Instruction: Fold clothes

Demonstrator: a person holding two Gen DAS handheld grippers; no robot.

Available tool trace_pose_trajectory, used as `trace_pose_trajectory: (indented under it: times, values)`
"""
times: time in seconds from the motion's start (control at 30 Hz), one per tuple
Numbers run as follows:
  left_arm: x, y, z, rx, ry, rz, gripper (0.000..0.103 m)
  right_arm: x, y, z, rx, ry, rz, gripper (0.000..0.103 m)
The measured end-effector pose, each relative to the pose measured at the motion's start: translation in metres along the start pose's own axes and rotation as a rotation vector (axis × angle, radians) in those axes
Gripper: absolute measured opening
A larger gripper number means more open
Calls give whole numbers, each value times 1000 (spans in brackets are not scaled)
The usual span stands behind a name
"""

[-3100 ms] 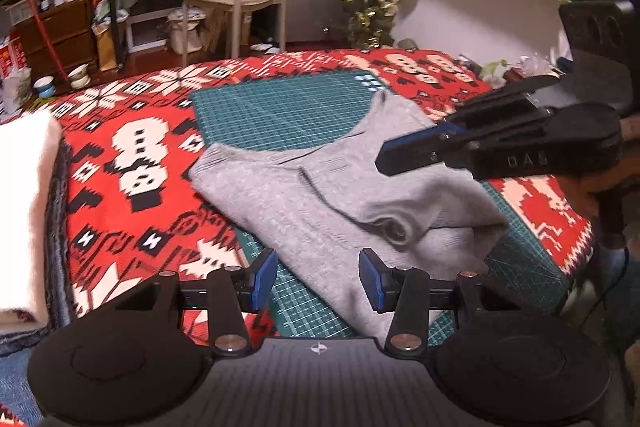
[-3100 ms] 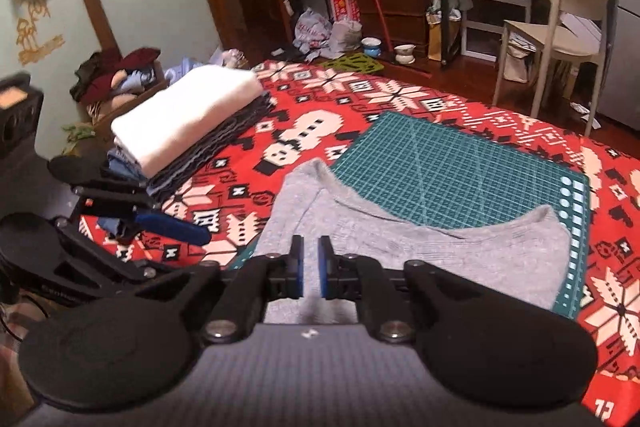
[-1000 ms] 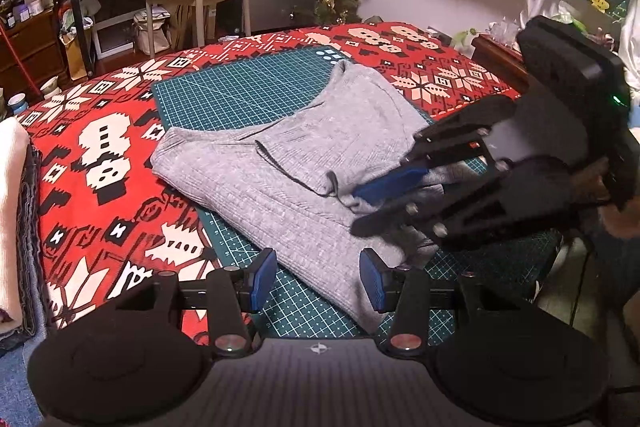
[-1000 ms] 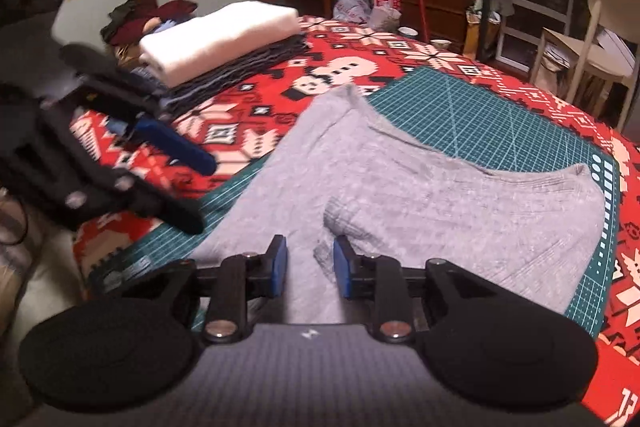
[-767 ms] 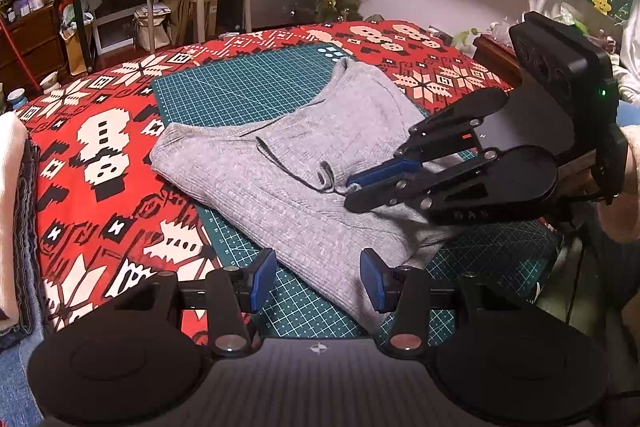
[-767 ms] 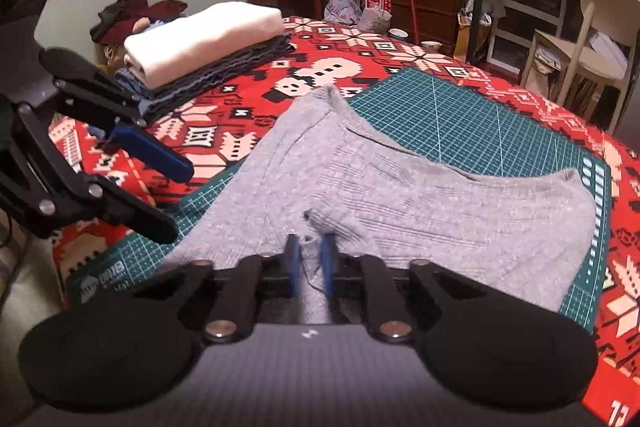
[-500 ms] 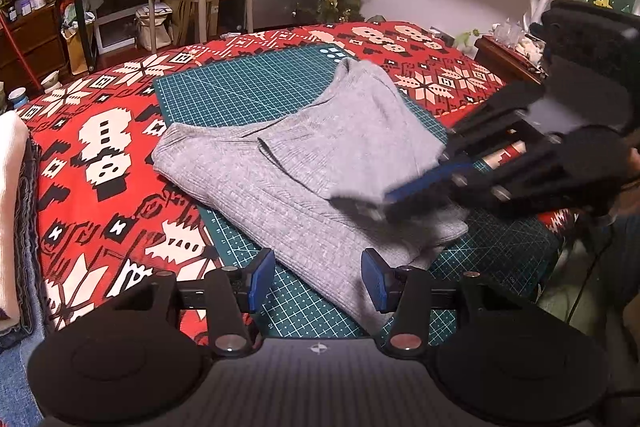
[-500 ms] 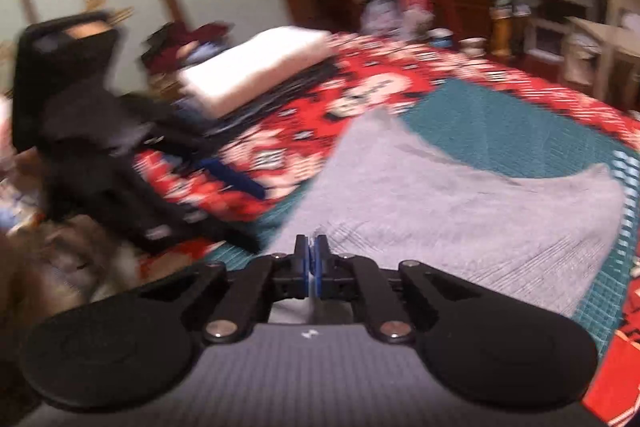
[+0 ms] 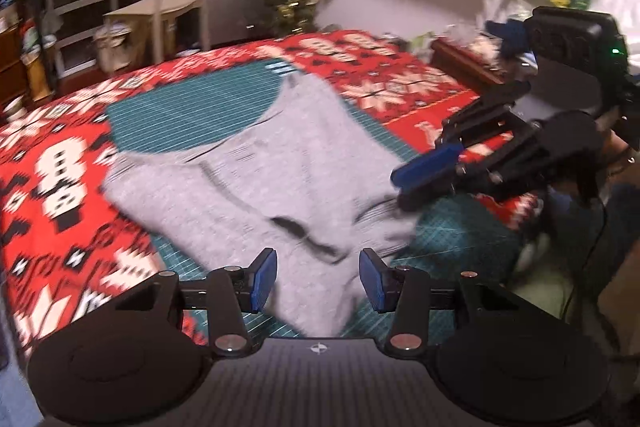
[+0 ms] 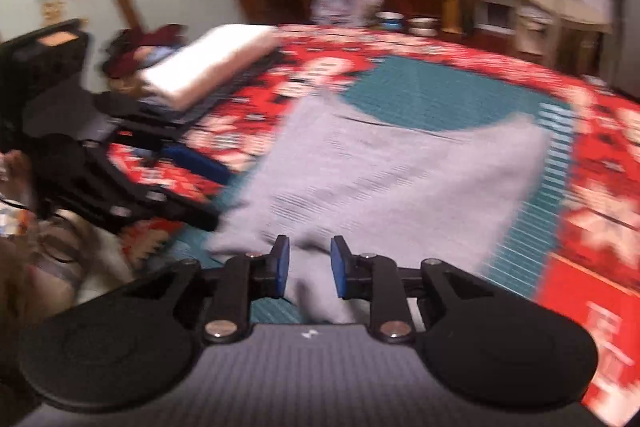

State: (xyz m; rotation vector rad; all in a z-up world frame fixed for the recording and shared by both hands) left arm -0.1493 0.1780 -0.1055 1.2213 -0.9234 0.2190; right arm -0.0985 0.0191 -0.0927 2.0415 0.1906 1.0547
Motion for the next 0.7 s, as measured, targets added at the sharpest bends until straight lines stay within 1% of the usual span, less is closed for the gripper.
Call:
trace_pose_trajectory:
  times: [0.07,0.13,0.17,0.2,0.23,0.27,0.3,0.37,0.4,0.43,0.5,0.57,0.63,0.7]
  values:
    - [3,-10,2,-17,2,-8,45,-8,9,16,-117,8,-6,24]
    - [5,-19,3,-33,5,-17,45,-18,11,29,-177,-6,-26,24]
    - [7,-24,4,-41,6,-21,44,-24,10,33,-192,-19,-41,24]
    - [8,-29,5,-49,7,-25,41,-28,8,35,-196,-24,-53,24]
    - [9,-33,6,-58,8,-30,41,-31,7,35,-201,-19,-58,24]
    - [9,-38,5,-51,10,-42,36,-33,6,36,-208,-14,-60,24]
    - [9,-43,3,-39,12,-58,26,-34,4,37,-214,-12,-61,24]
    - [9,-48,2,-21,21,-64,16,-34,1,40,-218,-21,-64,22]
    - [10,-46,1,-21,30,-55,9,-34,0,42,-218,-30,-66,11]
    - [11,-43,0,-20,35,-42,5,-34,0,43,-215,-42,-66,5]
    - [14,-36,1,-19,43,-13,2,-32,7,44,-204,-69,-50,5]
    - [18,-26,5,-27,44,11,2,-30,15,46,-194,-99,-35,4]
    - [17,-20,12,-42,39,12,2,-27,20,49,-185,-135,-29,4]
    - [16,-15,19,-58,33,9,2,-28,23,50,-184,-134,-33,3]
Point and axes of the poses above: each gripper's, at about its wrist camera, not at the fingertips, and y roughly against the way its jaws point, z to its right, x to its top, the point moved 7 cm from there along -y, roughly the way its jaws point, and after that the axes turned 11 degrees about -y, right-handed, at the moved point
